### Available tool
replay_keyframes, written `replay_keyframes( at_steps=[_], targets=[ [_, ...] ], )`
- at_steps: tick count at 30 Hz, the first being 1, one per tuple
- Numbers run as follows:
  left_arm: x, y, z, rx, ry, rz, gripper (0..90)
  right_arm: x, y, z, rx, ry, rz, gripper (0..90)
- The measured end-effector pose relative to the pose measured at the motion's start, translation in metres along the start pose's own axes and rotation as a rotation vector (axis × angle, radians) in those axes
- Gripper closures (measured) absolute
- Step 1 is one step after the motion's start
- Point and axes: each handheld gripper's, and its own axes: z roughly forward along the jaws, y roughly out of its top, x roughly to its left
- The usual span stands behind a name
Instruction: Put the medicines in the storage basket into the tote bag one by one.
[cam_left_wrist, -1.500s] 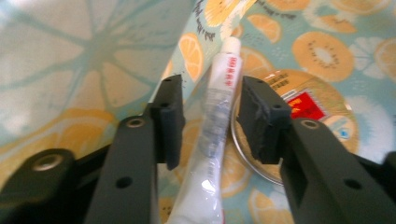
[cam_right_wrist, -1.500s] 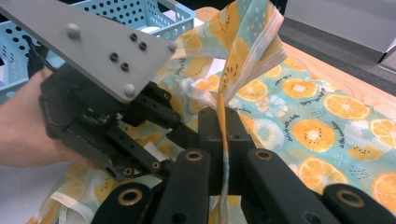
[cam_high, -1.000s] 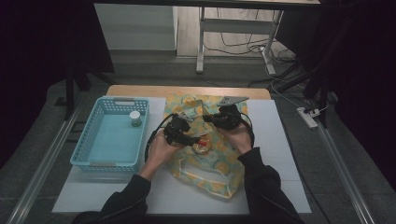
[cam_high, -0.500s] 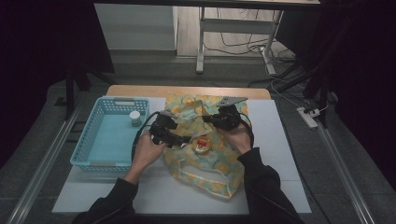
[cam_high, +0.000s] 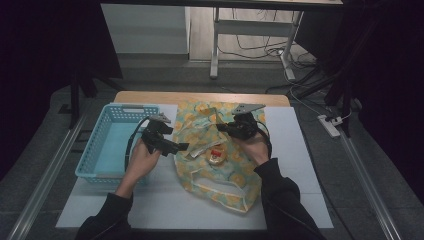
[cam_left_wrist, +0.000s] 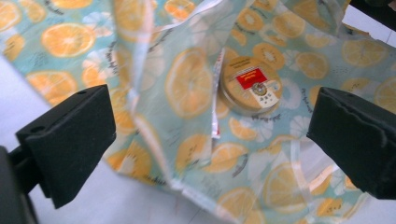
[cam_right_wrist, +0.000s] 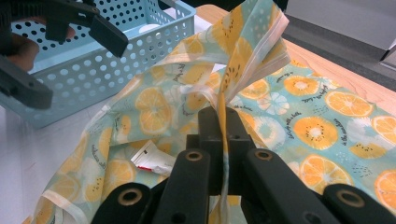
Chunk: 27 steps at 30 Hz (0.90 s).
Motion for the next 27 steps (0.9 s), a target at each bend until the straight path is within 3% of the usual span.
replay_keyframes(
  at_steps=[17, 27],
  targets=[
    [0.031, -0.015, -0.028, 0.018, 0.095, -0.019, 0.0, 0.001, 0.0, 0.0, 0.004, 0.005, 0.005, 89.5],
    [0.052, -0.024, -0.042, 0.026, 0.171, -0.063, 0.0, 0.001, 0.0, 0.0, 0.009, 0.007, 0.008, 89.5]
  ],
)
